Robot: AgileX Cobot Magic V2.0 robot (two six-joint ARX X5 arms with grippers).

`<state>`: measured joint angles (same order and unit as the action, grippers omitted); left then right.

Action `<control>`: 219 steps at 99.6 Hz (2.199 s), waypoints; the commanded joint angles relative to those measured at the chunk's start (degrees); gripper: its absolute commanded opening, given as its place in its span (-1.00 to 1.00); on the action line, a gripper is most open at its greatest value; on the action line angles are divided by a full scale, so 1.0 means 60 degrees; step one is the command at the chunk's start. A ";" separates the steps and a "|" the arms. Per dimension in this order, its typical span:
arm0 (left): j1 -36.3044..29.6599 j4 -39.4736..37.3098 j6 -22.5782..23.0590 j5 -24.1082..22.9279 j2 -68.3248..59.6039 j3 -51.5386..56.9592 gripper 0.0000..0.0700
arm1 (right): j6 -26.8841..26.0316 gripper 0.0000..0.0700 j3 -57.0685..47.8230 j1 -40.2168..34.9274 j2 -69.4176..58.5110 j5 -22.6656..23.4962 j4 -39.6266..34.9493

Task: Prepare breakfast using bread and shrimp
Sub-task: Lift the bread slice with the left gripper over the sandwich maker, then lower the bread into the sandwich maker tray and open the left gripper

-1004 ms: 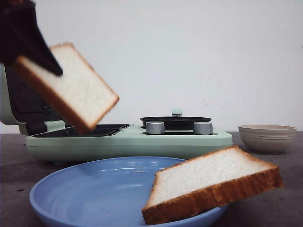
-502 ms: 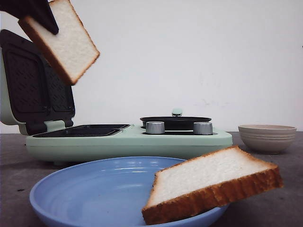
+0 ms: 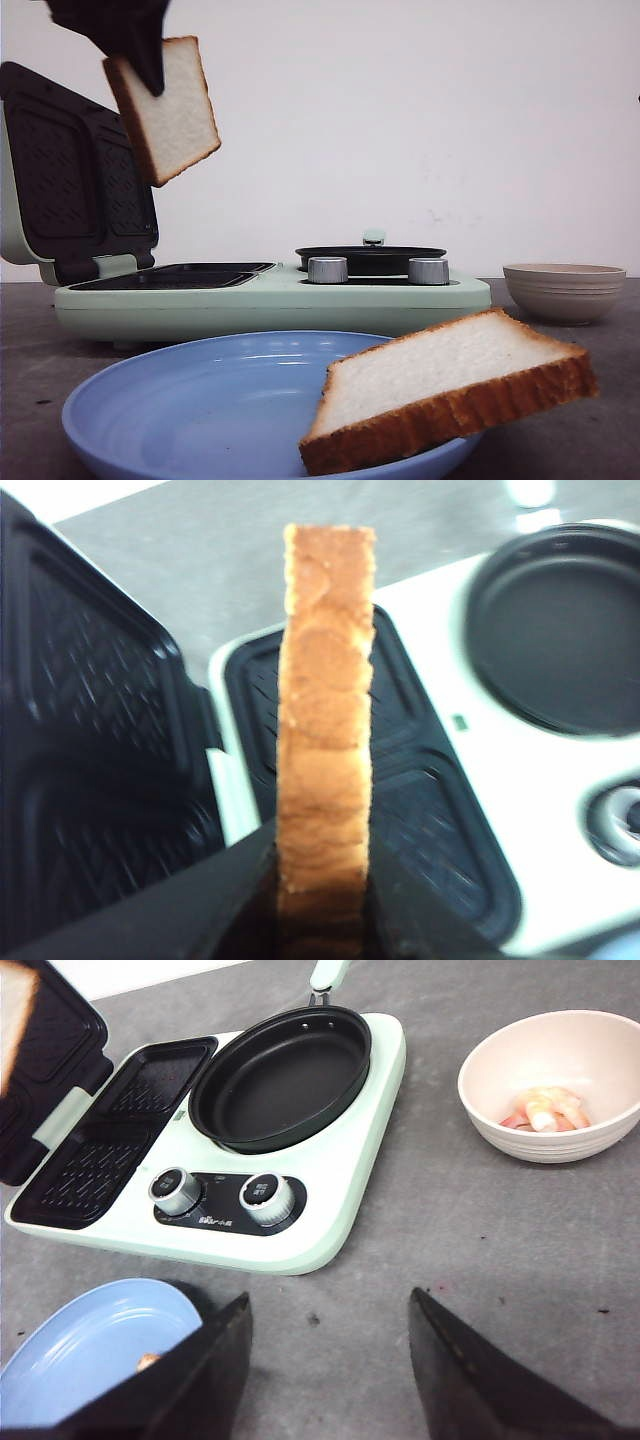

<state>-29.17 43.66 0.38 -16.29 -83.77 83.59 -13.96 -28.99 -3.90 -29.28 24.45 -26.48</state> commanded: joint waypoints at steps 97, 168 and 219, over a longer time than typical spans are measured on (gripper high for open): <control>-0.0506 0.4091 -0.0331 -0.2830 -0.6375 0.7216 -0.99 | -0.0022 -0.14 -0.0160 -0.1031 -0.0029 0.0018 0.0109; -0.0135 0.4054 -0.1013 -0.3348 -0.6852 0.7271 -0.99 | 0.0175 -0.14 -0.0160 -0.1690 -0.0029 -0.0011 0.0109; 0.0004 0.4462 -0.1872 -0.3031 -0.7420 0.7271 -0.99 | 0.0182 -0.14 -0.0160 -0.2022 -0.0029 -0.0076 0.0106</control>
<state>-28.99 70.85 -10.02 -34.37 -126.48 125.51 -13.34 -28.99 -15.75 -29.28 24.01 -26.44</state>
